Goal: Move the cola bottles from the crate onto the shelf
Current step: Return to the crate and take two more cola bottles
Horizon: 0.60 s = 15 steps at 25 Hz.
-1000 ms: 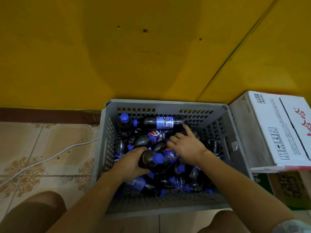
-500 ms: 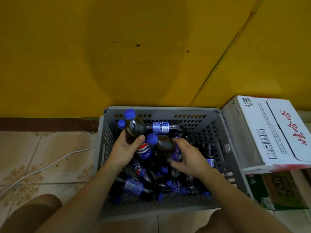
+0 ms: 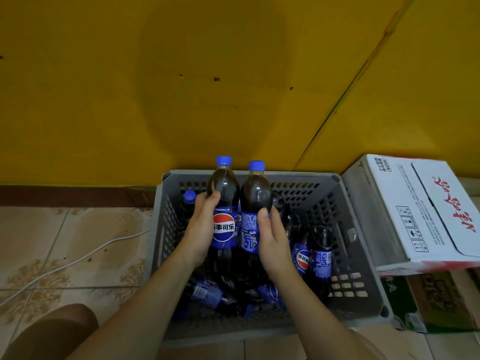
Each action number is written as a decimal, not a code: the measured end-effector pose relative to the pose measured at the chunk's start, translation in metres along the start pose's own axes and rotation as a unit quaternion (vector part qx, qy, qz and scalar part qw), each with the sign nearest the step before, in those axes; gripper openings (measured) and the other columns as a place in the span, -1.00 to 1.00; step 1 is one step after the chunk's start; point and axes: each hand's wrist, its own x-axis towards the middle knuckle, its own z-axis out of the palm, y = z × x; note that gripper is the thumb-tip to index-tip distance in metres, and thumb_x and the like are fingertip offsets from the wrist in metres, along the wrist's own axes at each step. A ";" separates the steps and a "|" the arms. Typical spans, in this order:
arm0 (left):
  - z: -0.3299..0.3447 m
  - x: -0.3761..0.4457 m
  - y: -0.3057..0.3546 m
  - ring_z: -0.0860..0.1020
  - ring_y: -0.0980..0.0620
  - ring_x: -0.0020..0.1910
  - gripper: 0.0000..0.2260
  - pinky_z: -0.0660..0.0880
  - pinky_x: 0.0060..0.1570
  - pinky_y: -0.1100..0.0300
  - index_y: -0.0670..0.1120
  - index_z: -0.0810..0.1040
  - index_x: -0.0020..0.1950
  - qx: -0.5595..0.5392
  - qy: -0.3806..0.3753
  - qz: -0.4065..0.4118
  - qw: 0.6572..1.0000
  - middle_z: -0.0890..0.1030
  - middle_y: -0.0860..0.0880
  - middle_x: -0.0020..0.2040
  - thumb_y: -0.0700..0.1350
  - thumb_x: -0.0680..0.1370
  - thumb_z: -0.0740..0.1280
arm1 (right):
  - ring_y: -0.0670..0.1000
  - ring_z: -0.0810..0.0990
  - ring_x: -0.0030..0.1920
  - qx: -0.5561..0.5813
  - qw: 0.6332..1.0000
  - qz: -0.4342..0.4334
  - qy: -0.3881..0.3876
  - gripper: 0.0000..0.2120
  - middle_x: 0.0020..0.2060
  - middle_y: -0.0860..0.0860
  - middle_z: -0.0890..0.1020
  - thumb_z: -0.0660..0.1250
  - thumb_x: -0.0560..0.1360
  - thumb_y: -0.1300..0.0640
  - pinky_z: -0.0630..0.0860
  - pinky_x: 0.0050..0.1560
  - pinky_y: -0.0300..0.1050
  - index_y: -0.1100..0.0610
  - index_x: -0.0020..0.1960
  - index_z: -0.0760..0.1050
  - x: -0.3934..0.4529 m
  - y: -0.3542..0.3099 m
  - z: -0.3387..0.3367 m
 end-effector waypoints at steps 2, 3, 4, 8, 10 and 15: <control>-0.001 -0.002 0.006 0.69 0.00 0.06 -0.66 0.61 0.05 0.01 0.05 0.46 0.36 0.007 -0.024 0.007 1.000 0.68 -0.06 0.17 0.13 0.63 0.23 | -0.15 0.28 0.52 0.007 1.000 0.019 0.014 -0.26 0.52 -0.19 0.34 0.09 0.53 -0.38 0.22 0.44 -0.18 -0.07 0.61 0.20 0.001 -0.004 0.001; -0.001 -0.004 0.008 0.69 0.03 0.09 -0.63 0.61 0.08 0.03 0.06 0.45 0.39 0.024 -0.032 0.019 0.999 0.68 -0.02 0.18 0.15 0.62 0.23 | -0.16 0.25 0.52 0.015 1.000 0.019 0.020 -0.28 0.51 -0.22 0.31 0.09 0.55 -0.36 0.20 0.45 -0.17 -0.05 0.61 0.19 0.002 -0.008 0.001; 0.000 -0.006 0.010 0.67 0.07 0.11 -0.62 0.61 0.10 0.07 0.08 0.44 0.40 0.040 -0.033 0.032 0.998 0.67 0.01 0.19 0.16 0.62 0.22 | -0.17 0.23 0.51 0.024 0.999 0.025 0.026 -0.29 0.49 -0.24 0.28 0.09 0.57 -0.35 0.19 0.46 -0.17 -0.04 0.62 0.18 0.004 -0.013 0.001; 0.007 -0.017 0.032 0.61 0.34 0.09 -0.66 0.56 0.07 0.34 0.22 0.44 0.29 0.090 -0.017 0.089 0.992 0.62 0.20 0.17 0.24 0.55 0.15 | -0.09 0.31 0.51 0.029 0.998 0.022 0.045 -0.15 0.50 -0.17 0.35 0.08 0.47 -0.52 0.23 0.53 -0.05 -0.03 0.60 0.24 0.003 -0.037 0.002; 0.010 -0.026 0.046 0.60 0.24 0.17 -0.68 0.54 0.23 0.15 0.26 0.45 0.24 0.109 -0.004 0.098 0.989 0.61 0.19 0.20 0.28 0.54 0.13 | -0.04 0.39 0.48 0.022 0.998 0.028 0.057 0.01 0.48 -0.08 0.45 0.05 0.32 -0.68 0.32 0.51 0.12 -0.05 0.55 0.30 -0.003 -0.054 0.003; 0.031 -0.075 0.119 0.51 0.16 0.31 -0.52 0.42 0.37 0.07 0.15 0.44 0.39 0.158 0.000 0.121 0.980 0.57 0.17 0.30 0.30 0.56 0.08 | -0.02 0.43 0.46 0.025 0.996 0.031 0.083 0.04 0.45 -0.07 0.49 0.02 0.29 -0.71 0.35 0.48 0.16 -0.05 0.53 0.34 -0.038 -0.132 -0.016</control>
